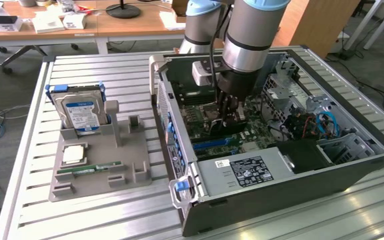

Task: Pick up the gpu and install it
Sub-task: 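Insert the gpu into the slot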

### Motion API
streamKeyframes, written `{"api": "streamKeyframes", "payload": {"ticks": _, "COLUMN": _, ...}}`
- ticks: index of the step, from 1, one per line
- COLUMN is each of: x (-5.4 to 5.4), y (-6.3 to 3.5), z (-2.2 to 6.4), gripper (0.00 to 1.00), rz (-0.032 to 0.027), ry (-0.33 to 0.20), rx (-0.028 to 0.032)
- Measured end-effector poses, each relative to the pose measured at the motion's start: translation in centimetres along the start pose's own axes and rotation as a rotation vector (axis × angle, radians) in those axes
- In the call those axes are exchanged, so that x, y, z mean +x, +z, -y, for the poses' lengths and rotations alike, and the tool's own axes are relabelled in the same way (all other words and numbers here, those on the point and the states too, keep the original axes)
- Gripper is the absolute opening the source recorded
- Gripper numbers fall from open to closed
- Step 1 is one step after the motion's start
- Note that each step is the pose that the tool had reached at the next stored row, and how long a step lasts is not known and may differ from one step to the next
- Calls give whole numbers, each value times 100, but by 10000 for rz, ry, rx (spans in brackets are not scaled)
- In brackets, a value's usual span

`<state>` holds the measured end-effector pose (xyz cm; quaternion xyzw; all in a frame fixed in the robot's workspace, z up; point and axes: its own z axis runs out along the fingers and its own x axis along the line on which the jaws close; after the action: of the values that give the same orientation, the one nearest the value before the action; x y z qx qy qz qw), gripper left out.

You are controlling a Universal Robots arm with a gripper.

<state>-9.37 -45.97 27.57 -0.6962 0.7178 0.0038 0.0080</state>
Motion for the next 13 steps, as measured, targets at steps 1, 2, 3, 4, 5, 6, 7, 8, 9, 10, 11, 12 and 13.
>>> {"api": "streamKeyframes", "payload": {"ticks": 1, "x": 0, "y": 5, "z": -1, "gripper": 26, "rz": 2, "ry": 0, "rx": 1}}
{"api": "streamKeyframes", "payload": {"ticks": 2, "x": 0, "y": 9, "z": -2, "gripper": 26, "rz": 1, "ry": 0, "rx": 0}}
{"api": "streamKeyframes", "payload": {"ticks": 3, "x": 1, "y": 10, "z": -2, "gripper": 26, "rz": 0, "ry": -1, "rx": -1}}
{"api": "streamKeyframes", "payload": {"ticks": 4, "x": 1, "y": 10, "z": -3, "gripper": 26, "rz": -1, "ry": 0, "rx": -1}}
{"api": "streamKeyframes", "payload": {"ticks": 5, "x": 1, "y": 10, "z": -3, "gripper": 26, "rz": -1, "ry": -1, "rx": -1}}
{"api": "streamKeyframes", "payload": {"ticks": 6, "x": 0, "y": 11, "z": -3, "gripper": 26, "rz": -1, "ry": -1, "rx": 0}}
{"api": "streamKeyframes", "payload": {"ticks": 7, "x": 0, "y": 12, "z": -3, "gripper": 26, "rz": 1, "ry": 0, "rx": 0}}
{"api": "streamKeyframes", "payload": {"ticks": 8, "x": 0, "y": 16, "z": -3, "gripper": 26, "rz": 4, "ry": 0, "rx": 2}}
{"api": "streamKeyframes", "payload": {"ticks": 9, "x": 0, "y": 20, "z": -4, "gripper": 26, "rz": 5, "ry": 0, "rx": 2}}
{"api": "streamKeyframes", "payload": {"ticks": 10, "x": 0, "y": 23, "z": -5, "gripper": 26, "rz": 2, "ry": 0, "rx": 1}}
{"api": "streamKeyframes", "payload": {"ticks": 11, "x": 1, "y": 25, "z": -5, "gripper": 26, "rz": 1, "ry": 0, "rx": 0}}
{"api": "streamKeyframes", "payload": {"ticks": 12, "x": 1, "y": 28, "z": -6, "gripper": 26, "rz": 0, "ry": 0, "rx": 0}}
{"api": "streamKeyframes", "payload": {"ticks": 13, "x": 1, "y": 29, "z": -7, "gripper": 26, "rz": 0, "ry": 0, "rx": 0}}
